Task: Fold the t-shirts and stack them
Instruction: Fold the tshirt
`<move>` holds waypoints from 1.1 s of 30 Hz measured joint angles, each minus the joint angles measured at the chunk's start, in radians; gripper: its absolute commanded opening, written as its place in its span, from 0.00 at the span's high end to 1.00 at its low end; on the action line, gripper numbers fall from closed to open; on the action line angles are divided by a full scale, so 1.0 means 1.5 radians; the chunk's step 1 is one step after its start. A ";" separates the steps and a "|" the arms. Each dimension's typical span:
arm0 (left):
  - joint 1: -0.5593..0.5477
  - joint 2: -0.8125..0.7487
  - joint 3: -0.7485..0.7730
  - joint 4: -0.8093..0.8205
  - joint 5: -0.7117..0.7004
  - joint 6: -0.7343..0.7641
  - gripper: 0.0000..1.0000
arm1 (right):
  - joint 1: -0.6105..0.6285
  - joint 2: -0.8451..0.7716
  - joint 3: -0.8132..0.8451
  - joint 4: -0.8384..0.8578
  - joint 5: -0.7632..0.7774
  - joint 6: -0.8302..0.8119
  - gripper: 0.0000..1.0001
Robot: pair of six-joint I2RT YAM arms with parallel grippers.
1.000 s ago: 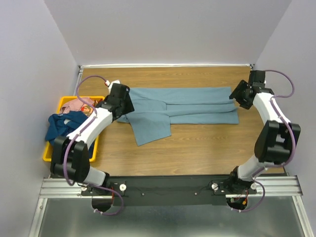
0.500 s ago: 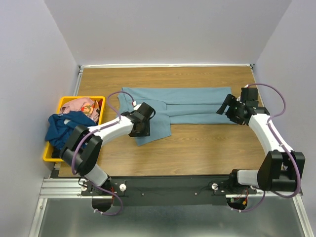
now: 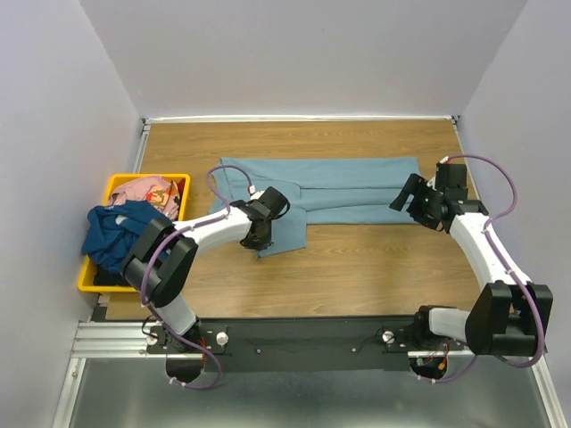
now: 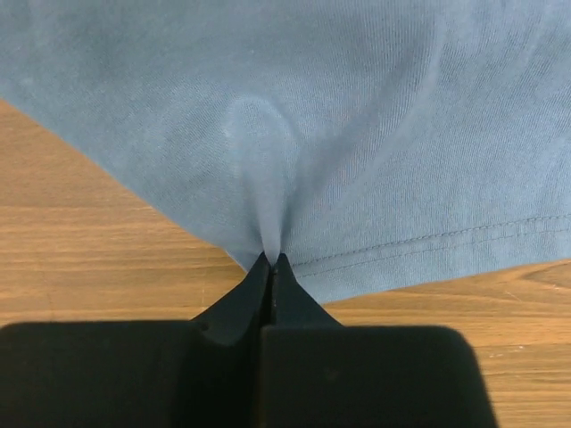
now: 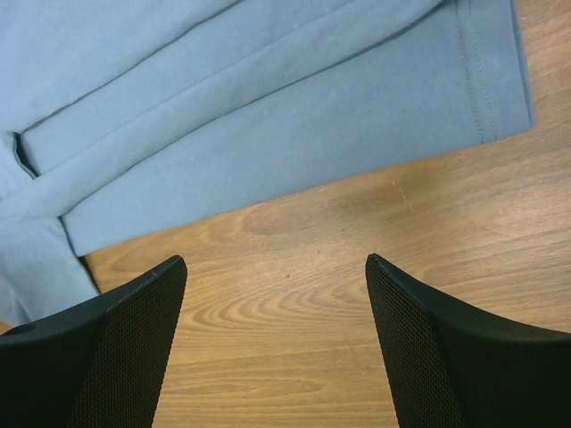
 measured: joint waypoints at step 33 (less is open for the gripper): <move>0.198 0.316 0.522 0.062 -0.065 0.187 0.37 | 0.049 0.143 0.042 0.067 -0.075 0.006 0.14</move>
